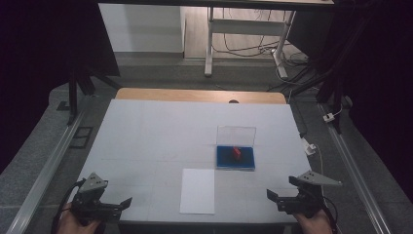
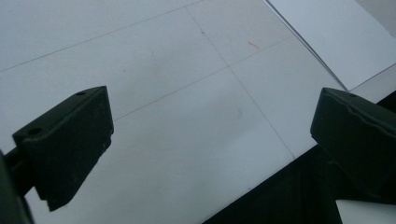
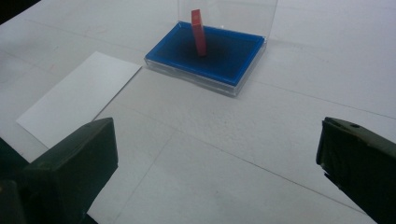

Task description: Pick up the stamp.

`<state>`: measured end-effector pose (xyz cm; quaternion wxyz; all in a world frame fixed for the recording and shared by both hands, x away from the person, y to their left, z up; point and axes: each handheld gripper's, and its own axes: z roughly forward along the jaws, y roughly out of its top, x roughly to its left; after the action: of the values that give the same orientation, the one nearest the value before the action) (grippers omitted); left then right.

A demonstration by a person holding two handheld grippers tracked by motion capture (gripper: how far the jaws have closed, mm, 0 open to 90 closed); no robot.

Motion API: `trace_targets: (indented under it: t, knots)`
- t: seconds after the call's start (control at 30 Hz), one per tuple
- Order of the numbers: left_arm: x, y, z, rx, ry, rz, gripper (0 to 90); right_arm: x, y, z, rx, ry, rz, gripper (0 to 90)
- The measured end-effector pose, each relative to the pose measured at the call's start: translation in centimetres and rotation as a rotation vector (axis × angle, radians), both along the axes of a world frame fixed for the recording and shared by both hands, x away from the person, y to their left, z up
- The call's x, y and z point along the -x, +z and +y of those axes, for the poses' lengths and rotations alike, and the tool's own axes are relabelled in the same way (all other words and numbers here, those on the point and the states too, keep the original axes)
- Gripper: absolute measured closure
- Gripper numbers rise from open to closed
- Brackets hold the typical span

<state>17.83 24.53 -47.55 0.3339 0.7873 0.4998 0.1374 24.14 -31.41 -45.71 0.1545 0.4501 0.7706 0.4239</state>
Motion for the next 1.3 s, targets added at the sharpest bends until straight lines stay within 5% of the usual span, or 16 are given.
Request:
trace_targets:
  t: [0.2,0.37,0.63,1.0,1.3]
  knots:
    - [0.0,0.0,0.2,0.010,0.004,0.024,0.6,0.1,0.0,0.4,0.025,0.034,-0.009,0.0]
    - [-0.2,0.0,0.7,0.062,-0.021,0.028,1.4,0.2,0.0,0.6,0.039,0.067,-0.010,0.0]
    - [-0.1,-0.1,0.6,0.049,-0.039,0.015,1.0,0.2,0.0,1.1,0.078,0.111,-0.010,0.0]
    - [-0.2,-0.1,0.3,0.030,-0.054,0.020,1.0,0.2,0.2,1.2,0.068,0.094,-0.021,0.0]
    - [0.0,-0.1,0.2,0.022,-0.065,0.007,0.7,-0.2,0.5,2.4,0.075,0.134,-0.052,0.0]
